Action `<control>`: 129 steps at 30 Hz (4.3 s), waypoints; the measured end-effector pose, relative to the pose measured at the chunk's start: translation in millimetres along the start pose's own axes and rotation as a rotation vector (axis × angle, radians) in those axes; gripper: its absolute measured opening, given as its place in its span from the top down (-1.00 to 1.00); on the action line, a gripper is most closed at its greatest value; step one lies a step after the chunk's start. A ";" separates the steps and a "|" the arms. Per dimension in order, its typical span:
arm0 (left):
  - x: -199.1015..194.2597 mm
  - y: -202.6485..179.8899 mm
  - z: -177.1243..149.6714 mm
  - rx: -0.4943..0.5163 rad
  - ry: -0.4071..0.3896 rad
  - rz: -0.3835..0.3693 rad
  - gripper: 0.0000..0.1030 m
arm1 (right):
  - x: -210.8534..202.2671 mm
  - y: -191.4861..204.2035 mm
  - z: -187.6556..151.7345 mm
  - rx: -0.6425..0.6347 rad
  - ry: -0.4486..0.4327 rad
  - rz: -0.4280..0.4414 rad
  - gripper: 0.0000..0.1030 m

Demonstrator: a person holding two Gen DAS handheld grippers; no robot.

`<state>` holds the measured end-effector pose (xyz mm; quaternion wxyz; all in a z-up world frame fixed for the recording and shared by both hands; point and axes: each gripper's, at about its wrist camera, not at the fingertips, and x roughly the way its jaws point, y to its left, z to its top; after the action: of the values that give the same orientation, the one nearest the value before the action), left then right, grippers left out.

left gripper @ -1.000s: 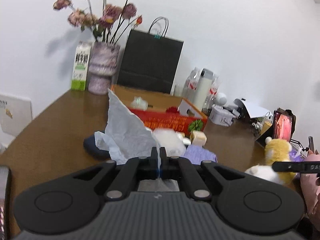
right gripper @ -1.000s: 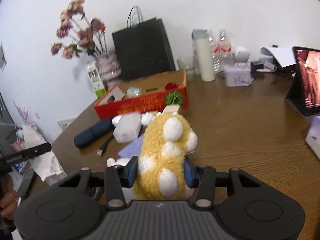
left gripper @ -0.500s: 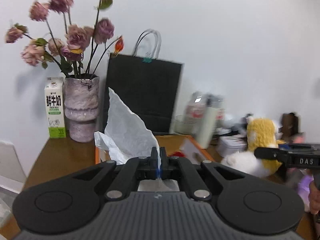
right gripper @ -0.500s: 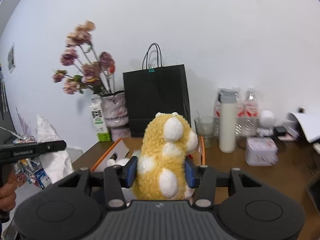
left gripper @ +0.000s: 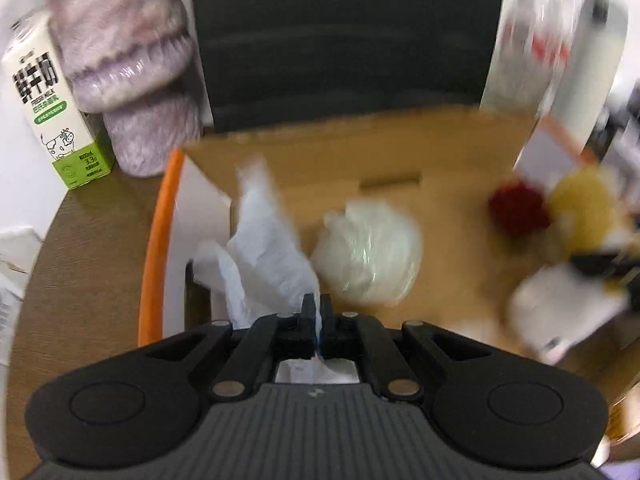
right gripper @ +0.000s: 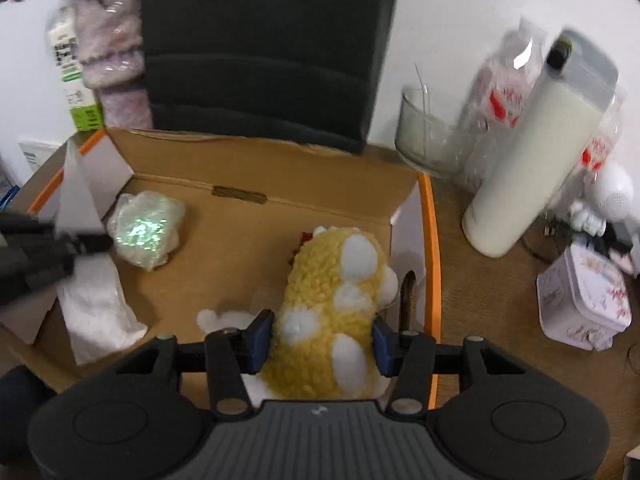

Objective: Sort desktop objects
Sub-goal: 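Lower tissue and plush toy into the cardboard box and open both tools, then grasp the small blue packet with the left tool while the right tool grasps the braided cable, then drop the packet and cable into the cardboard box by opening both tools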

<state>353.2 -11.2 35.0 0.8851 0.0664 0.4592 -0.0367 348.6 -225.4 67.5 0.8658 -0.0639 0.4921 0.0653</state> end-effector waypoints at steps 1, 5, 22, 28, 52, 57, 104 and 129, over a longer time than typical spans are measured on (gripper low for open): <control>-0.1 -0.8 -0.3 0.007 0.013 -0.006 0.93 | -0.5 3.0 0.6 -0.028 0.023 -0.008 0.01; -18.0 3.1 6.0 0.000 0.002 -0.044 0.03 | 7.7 3.7 3.5 -0.115 0.089 -0.091 -0.16; -160.5 14.3 -55.7 -0.202 -0.150 -0.062 -0.98 | -128.0 16.7 -52.7 0.078 -0.307 0.088 -0.65; -207.6 0.8 -153.0 -0.221 -0.284 -0.103 -1.00 | -158.6 31.9 -151.3 0.095 -0.421 0.109 -0.65; -254.9 -36.2 -362.0 -0.094 -0.397 -0.273 -0.57 | -207.3 78.3 -399.2 0.078 -0.513 0.184 -0.62; -227.6 -34.3 -349.7 -0.152 -0.307 -0.264 0.38 | -196.7 93.4 -389.3 0.045 -0.484 0.220 -0.61; -155.6 37.7 -69.0 -0.123 -0.347 -0.224 0.80 | -181.0 29.9 -105.1 0.073 -0.610 0.095 0.66; -55.8 46.6 51.4 -0.115 -0.122 -0.012 -0.68 | -23.0 23.1 54.3 0.093 -0.228 -0.023 0.07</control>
<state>368.5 27.3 113.8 0.9136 0.0103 0.4060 -0.0196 378.7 -194.4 113.8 0.9188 -0.0216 0.3921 0.0394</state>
